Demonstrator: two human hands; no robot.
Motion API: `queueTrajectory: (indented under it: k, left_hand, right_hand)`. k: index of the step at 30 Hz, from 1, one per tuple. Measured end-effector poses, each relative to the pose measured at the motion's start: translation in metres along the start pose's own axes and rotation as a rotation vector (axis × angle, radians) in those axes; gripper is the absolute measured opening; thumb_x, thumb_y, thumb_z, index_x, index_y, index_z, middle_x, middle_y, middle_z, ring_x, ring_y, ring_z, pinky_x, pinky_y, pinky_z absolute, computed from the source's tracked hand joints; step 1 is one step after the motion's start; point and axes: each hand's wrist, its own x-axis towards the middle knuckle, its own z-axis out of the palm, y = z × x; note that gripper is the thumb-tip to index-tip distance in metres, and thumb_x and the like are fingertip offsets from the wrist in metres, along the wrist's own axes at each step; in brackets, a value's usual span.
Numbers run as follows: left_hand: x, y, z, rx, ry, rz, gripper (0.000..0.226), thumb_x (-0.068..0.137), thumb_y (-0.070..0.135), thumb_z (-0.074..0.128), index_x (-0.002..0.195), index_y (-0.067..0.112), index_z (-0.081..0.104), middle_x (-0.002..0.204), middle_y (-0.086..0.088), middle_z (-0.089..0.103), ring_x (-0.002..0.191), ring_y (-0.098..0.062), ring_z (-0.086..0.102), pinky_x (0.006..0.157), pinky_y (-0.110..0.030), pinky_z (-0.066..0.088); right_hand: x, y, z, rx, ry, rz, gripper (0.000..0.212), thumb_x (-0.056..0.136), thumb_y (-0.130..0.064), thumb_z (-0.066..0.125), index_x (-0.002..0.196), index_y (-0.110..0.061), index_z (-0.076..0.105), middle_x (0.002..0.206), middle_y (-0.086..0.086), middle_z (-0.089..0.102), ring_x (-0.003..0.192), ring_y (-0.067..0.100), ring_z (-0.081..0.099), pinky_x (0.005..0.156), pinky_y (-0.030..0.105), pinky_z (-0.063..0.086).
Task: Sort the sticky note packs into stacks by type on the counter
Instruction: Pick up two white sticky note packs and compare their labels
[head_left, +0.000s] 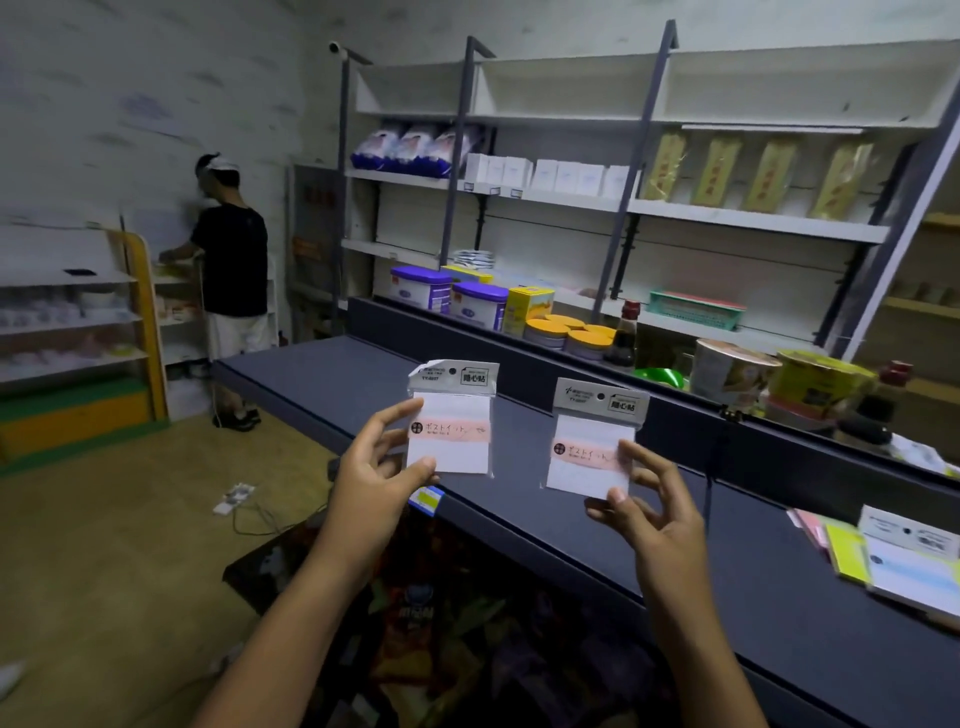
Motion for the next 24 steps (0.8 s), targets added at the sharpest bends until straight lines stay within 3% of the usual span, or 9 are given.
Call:
queueTrajectory:
  k: [6,14,24]
  left_hand:
    - [0.047,-0.018,-0.007,0.051,0.014,0.029,0.052,0.088,-0.010,0.062,0.130,0.020,0.056,0.121,-0.005,0.063,0.109,-0.019,0.065,0.075,-0.027,0.059]
    - [0.117,-0.039,-0.024,0.095,0.002,0.049,0.053,0.088,-0.011,0.061,0.133,0.017,0.054,0.119,-0.005,0.063,0.109,-0.019,0.064,0.074,-0.028,0.060]
    - [0.228,-0.090,-0.062,0.075,-0.152,0.040,0.054,0.086,-0.011,0.063,0.130,0.020,0.056,0.119,-0.007,0.064,0.108,-0.022,0.063,0.070,-0.024,0.057]
  right_hand:
    - [0.048,0.023,0.018,0.040,-0.019,-0.013,0.039,0.098,-0.001,0.055,0.127,-0.027,0.059,0.122,0.009,0.059,0.090,0.024,0.074,0.075,0.024,0.060]
    - [0.102,0.045,0.054,0.066,-0.021,-0.034,0.040,0.097,0.002,0.054,0.129,-0.023,0.058,0.121,0.008,0.059,0.096,0.022,0.072,0.075,0.024,0.059]
    - [0.157,0.072,0.114,0.021,0.096,-0.068,0.042,0.096,0.006,0.055,0.127,-0.022,0.059,0.116,0.014,0.061,0.096,0.024,0.070,0.076,0.028,0.060]
